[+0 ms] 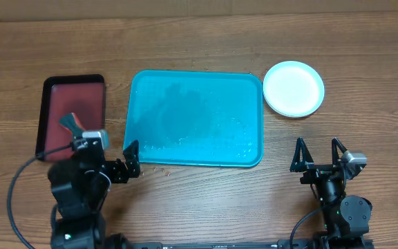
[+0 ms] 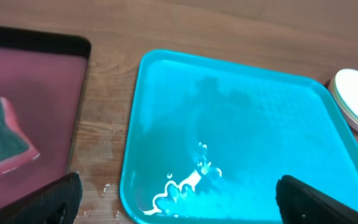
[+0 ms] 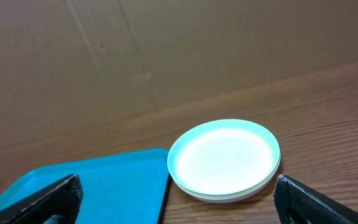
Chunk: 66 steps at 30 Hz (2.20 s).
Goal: Clean dirty plates on tray and stack at the side
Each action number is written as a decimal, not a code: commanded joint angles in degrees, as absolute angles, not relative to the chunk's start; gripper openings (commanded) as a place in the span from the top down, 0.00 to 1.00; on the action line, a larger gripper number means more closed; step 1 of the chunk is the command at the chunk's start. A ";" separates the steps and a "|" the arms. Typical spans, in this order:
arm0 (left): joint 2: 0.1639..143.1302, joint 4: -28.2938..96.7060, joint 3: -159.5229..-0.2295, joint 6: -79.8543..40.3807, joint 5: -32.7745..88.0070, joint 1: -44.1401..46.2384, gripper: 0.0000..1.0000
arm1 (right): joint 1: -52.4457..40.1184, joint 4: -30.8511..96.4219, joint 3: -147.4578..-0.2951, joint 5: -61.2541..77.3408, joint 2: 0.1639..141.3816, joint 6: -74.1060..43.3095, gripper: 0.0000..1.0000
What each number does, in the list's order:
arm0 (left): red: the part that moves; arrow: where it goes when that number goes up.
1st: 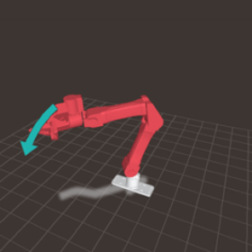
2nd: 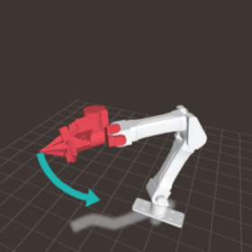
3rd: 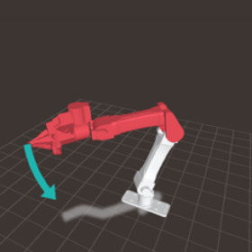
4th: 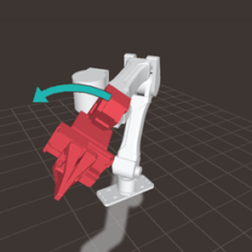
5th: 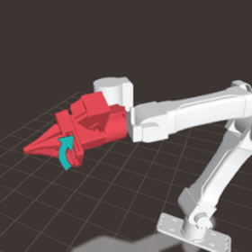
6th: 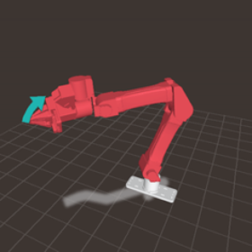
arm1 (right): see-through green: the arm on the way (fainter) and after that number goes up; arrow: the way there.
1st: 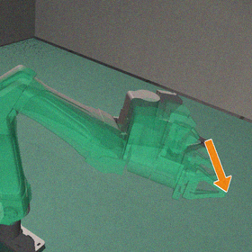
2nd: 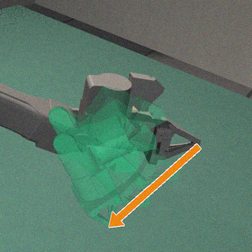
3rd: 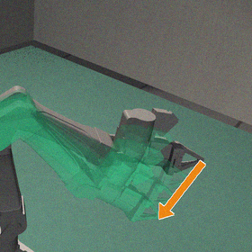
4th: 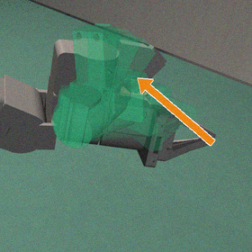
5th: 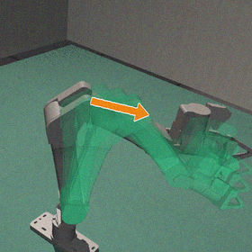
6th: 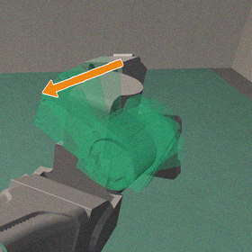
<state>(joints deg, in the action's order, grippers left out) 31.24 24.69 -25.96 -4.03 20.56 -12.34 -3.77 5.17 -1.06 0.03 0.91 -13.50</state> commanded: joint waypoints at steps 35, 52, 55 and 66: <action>7.29 -8.19 -0.27 -2.72 21.32 -4.40 0.00 | -3.51 4.84 -0.47 0.08 0.56 -13.56 0.00; 0.19 4.45 -0.25 -9.13 1.80 -2.26 0.00 | -3.51 4.84 -0.47 0.08 0.56 -13.56 0.00; 0.19 4.54 -0.25 -8.54 0.03 -2.22 0.00 | -3.51 4.84 -0.47 0.08 0.56 -13.56 0.00; 0.19 4.69 -0.25 -6.68 0.62 -2.20 0.00 | -3.51 4.84 -0.47 0.08 0.56 -13.56 0.00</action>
<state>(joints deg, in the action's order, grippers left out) 0.91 4.40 -0.47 -7.31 1.21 -2.96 -3.77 5.17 -1.06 0.03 0.91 -13.45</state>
